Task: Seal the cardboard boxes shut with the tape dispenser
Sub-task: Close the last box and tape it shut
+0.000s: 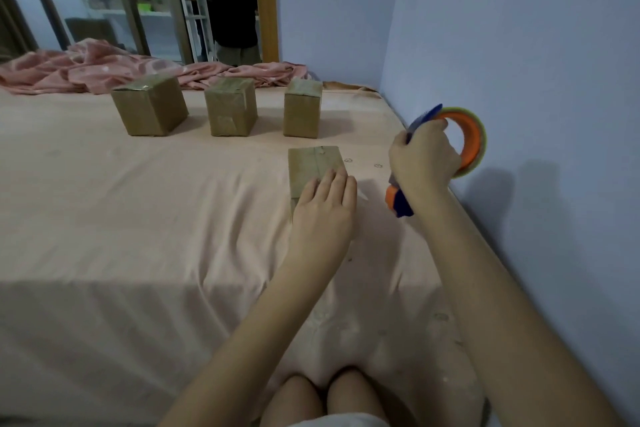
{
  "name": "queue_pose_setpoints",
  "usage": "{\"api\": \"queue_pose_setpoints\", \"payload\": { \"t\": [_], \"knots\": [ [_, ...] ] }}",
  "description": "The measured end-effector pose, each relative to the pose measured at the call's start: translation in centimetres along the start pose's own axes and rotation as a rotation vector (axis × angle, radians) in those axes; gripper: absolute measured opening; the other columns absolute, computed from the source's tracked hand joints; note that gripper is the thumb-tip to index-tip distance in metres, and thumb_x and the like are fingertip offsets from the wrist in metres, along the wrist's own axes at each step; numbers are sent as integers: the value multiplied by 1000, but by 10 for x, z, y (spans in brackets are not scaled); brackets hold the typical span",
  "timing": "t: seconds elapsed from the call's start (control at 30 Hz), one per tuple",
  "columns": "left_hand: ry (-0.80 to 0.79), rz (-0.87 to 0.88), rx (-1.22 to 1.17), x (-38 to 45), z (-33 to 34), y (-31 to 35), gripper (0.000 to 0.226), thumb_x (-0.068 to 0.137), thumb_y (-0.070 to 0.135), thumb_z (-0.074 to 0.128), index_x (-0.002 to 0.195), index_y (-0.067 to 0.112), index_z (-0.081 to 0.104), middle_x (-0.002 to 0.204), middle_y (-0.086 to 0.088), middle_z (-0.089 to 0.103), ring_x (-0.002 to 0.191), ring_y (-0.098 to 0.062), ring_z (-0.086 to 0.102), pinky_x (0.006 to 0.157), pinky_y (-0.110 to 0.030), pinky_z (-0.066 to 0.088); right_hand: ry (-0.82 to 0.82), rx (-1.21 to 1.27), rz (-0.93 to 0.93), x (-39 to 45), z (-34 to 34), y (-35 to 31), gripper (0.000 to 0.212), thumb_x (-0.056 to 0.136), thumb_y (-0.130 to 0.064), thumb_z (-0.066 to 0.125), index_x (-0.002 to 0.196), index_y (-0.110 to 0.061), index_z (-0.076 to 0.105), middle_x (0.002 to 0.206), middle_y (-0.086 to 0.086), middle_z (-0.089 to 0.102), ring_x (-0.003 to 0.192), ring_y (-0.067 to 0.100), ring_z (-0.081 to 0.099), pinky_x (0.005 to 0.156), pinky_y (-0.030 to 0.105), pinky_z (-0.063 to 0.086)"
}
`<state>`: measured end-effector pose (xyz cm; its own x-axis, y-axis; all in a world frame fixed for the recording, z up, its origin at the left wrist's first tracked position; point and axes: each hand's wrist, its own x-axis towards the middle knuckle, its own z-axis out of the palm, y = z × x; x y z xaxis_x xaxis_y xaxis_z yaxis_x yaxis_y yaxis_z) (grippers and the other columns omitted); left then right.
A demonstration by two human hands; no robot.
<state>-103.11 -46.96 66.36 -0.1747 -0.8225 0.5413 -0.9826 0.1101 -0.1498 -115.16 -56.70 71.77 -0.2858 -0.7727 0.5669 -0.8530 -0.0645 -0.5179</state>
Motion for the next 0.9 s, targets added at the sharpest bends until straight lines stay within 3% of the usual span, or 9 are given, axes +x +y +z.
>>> {"api": "queue_pose_setpoints", "payload": {
  "t": [0.1,0.27,0.37,0.5,0.6,0.67,0.77,0.9],
  "knots": [
    [-97,10,-50,6,8,-3,52,100,11,25,149,4,12,157,-12,14,146,-25,11,117,-36,8,26,118,-91,7,-4,21,30,92,-33,49,95,-3,49,71,2,54,66,25,57,57,32,39],
    [-76,11,-65,10,8,-1,55,100,16,31,150,6,8,158,-10,12,146,-23,8,116,-35,6,112,101,-201,1,3,46,34,89,-38,48,62,-18,40,52,-8,39,47,7,36,47,21,22],
    [-73,20,-80,14,8,-1,56,102,23,33,151,9,9,158,-7,15,146,-19,12,116,-32,7,83,165,-298,-8,13,55,29,90,-32,51,68,-15,43,58,-5,44,50,11,39,46,18,22],
    [-40,8,-136,13,5,-4,63,99,27,41,151,11,8,155,-3,25,144,-14,18,114,-27,11,-36,239,-370,-14,23,70,29,86,-35,62,91,-7,59,79,8,59,67,17,50,57,23,36],
    [-41,12,-148,12,5,-5,58,98,24,43,149,13,20,155,-2,27,144,-15,19,115,-27,10,-78,393,-348,-22,21,77,33,80,-33,71,100,-8,64,88,2,61,74,11,51,60,17,37],
    [-46,26,-160,11,4,-5,53,96,21,46,146,13,30,153,-3,30,143,-16,21,115,-28,11,-107,464,-401,-25,17,79,33,77,-28,76,100,-7,66,92,4,62,78,17,57,63,20,44],
    [-6,11,-197,10,2,-5,46,95,16,45,141,11,42,149,-3,38,141,-17,29,114,-28,15,-160,398,-642,-28,12,88,25,73,-17,74,94,-4,70,93,15,65,90,34,61,76,30,44],
    [51,-11,-239,10,3,-5,40,95,13,47,134,11,51,143,-2,47,137,-17,36,112,-27,20,-326,210,-607,-38,10,105,38,74,-2,66,111,-9,65,114,9,62,105,30,58,87,39,46]
  ]
}}
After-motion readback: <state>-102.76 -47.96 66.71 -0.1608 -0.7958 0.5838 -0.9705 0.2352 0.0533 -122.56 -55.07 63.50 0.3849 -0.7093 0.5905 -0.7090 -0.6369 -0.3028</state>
